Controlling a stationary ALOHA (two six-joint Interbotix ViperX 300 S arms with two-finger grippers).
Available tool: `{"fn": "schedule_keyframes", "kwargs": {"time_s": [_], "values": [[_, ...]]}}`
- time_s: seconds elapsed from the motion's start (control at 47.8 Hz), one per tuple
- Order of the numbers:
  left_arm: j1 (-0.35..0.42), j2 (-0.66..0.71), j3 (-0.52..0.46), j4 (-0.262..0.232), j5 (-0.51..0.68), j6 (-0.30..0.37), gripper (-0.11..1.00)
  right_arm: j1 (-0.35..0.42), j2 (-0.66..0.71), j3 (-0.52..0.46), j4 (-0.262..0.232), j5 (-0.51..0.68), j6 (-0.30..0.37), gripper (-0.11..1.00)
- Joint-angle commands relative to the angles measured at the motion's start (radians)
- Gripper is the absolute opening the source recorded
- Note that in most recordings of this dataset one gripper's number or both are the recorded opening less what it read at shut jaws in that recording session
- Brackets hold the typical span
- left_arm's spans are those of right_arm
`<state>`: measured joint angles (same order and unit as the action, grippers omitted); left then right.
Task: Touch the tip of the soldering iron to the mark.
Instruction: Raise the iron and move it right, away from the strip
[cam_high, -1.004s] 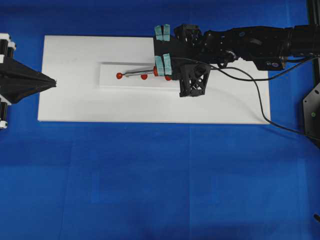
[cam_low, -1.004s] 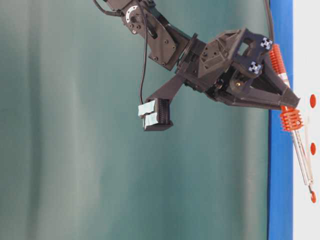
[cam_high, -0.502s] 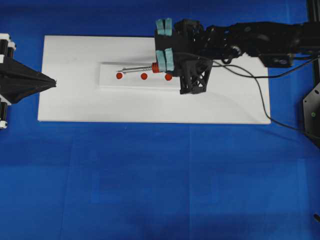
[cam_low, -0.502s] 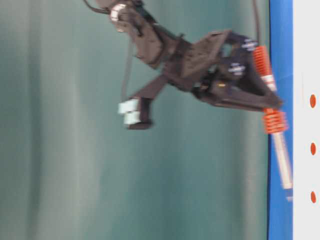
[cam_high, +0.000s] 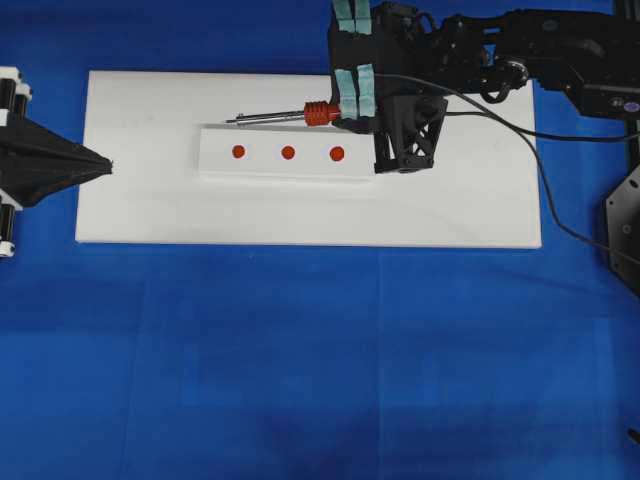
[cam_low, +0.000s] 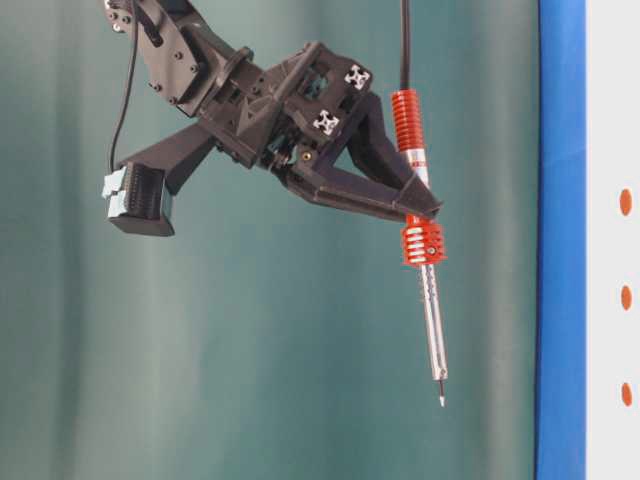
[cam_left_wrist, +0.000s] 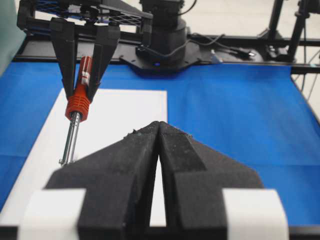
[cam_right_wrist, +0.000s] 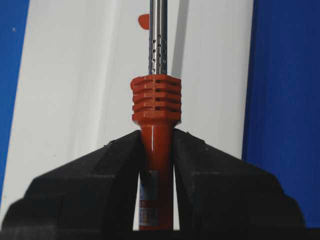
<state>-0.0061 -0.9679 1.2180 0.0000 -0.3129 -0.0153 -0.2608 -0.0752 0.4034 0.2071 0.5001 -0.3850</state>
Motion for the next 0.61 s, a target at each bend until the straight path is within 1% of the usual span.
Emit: {"fn": "schedule_keyframes", "kwargs": {"time_s": [0.0,0.376,0.585], "values": [[0.002,0.008,-0.012,0.003,-0.009,-0.002,0.00,0.003,-0.028,-0.026,-0.002,-0.003,-0.002,0.06],[0.002,0.006,-0.011,0.003,-0.009,0.000,0.00,0.002,-0.031,-0.018,-0.002,0.002,-0.002,0.06],[0.002,0.008,-0.011,0.003,-0.009,-0.002,0.00,-0.009,-0.083,0.044,-0.002,-0.005,-0.002,0.06]]}}
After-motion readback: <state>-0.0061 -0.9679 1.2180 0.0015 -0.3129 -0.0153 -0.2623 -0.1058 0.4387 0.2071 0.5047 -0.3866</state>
